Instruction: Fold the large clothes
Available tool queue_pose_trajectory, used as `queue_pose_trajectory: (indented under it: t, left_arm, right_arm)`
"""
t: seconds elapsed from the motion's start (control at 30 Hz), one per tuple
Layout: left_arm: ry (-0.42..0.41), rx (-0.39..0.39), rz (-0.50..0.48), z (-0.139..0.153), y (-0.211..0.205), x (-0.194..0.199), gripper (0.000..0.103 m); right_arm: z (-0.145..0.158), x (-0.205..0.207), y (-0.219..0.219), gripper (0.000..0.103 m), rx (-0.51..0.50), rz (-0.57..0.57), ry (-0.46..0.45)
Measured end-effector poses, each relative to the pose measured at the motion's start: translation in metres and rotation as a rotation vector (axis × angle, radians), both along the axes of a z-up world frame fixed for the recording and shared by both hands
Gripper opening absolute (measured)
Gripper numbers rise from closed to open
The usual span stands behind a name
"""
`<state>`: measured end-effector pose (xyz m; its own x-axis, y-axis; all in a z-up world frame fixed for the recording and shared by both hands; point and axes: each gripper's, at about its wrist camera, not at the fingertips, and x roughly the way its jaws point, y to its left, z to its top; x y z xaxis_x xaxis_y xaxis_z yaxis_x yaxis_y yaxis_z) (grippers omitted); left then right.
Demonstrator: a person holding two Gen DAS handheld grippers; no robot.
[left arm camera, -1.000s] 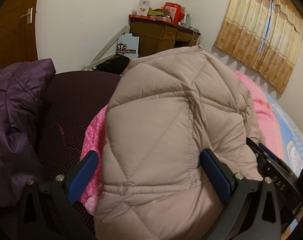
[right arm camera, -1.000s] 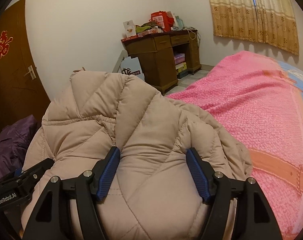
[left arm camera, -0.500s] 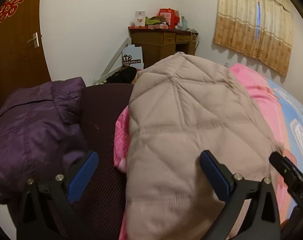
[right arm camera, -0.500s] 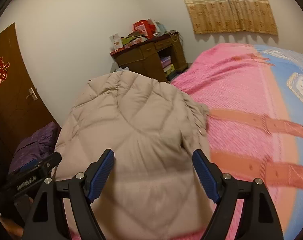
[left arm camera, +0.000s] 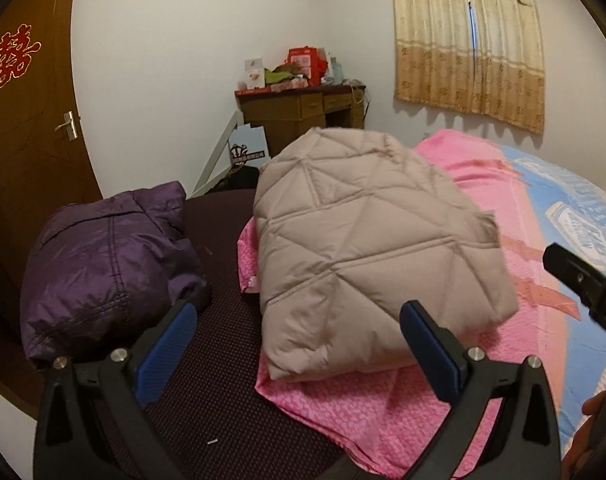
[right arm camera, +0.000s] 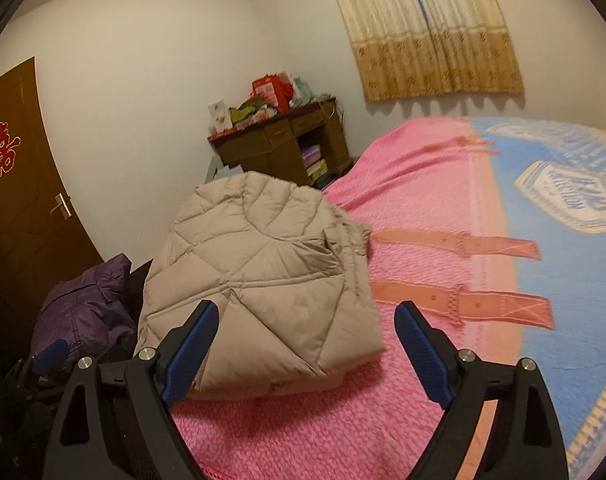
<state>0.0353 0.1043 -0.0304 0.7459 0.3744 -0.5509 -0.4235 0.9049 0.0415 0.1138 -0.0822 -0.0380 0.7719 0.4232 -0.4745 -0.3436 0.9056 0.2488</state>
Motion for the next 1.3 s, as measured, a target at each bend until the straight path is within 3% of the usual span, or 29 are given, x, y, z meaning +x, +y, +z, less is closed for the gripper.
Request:
queue_pose_trajectory:
  t: [0.13,0.37,0.6,1.3]
  left_arm:
    - [-0.058,-0.024,0.000,0.012,-0.005,-0.010,0.103]
    - [-0.117,0.090,0.018,0.030,-0.028,-0.026,0.103]
    - [-0.152,0.127,0.055,0.042,-0.033,-0.039,0.103]
    - [-0.150,0.128,0.027,0.042,-0.047,-0.041,0.103]
  right_arm:
    - [0.017,-0.021,-0.012,0.091,0.004,-0.024,-0.058]
    - [0.054,-0.052,-0.017,0.092,-0.044,-0.068,-0.205]
    - [0.070,-0.074,-0.010,0.096,-0.062,-0.051,-0.294]
    - [0.064,-0.069,-0.013,0.096,-0.029,-0.056,-0.245]
